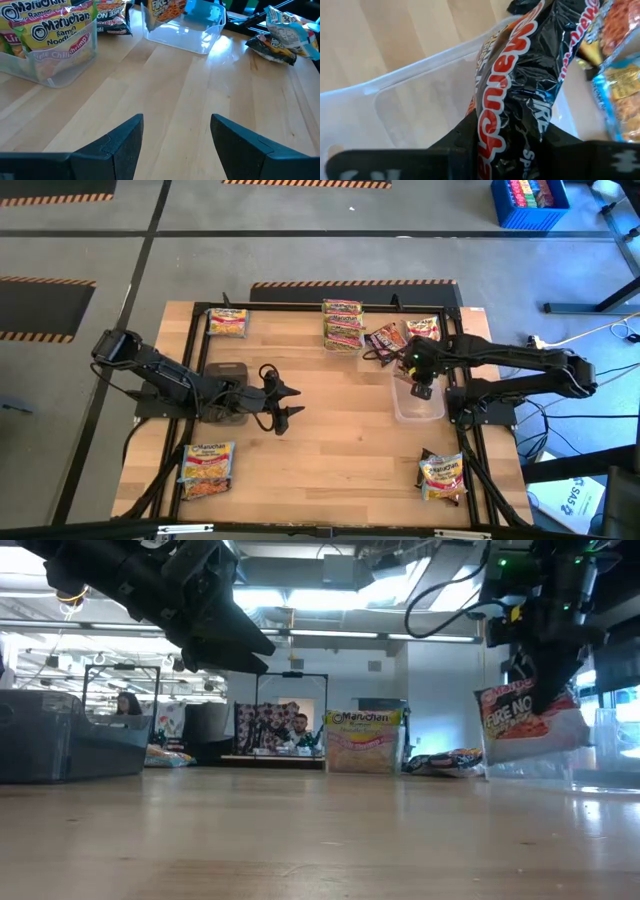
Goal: Sort Maruchan noodles
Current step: Put the middle black noodle pack into the bottom transparent bin
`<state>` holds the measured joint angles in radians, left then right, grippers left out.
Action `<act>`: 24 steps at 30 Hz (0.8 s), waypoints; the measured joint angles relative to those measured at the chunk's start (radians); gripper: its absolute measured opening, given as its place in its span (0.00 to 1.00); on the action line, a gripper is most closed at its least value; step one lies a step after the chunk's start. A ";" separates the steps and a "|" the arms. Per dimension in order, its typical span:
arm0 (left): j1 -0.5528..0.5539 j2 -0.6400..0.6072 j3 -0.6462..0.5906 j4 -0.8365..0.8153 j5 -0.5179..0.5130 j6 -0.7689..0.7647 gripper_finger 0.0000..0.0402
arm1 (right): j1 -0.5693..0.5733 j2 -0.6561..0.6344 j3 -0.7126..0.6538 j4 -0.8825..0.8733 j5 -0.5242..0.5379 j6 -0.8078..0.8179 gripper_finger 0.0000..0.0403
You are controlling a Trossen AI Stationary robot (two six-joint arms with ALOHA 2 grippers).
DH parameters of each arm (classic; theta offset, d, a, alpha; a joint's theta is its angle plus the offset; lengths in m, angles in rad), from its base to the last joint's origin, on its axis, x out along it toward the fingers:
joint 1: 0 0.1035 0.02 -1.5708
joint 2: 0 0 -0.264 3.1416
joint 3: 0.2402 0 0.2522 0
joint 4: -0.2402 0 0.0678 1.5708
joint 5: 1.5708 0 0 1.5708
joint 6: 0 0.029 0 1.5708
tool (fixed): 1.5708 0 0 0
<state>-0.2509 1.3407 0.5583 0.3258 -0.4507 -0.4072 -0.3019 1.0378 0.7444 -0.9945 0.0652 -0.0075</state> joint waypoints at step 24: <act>-0.001 0.000 0.000 0.000 0.011 0.019 0.56 | 0.000 0.136 -0.075 0.267 0.043 -0.357 0.25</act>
<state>-0.2516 1.3407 0.5583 0.3260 -0.4397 -0.3882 -0.3016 1.1733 0.6696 -0.7272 0.1080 -0.3645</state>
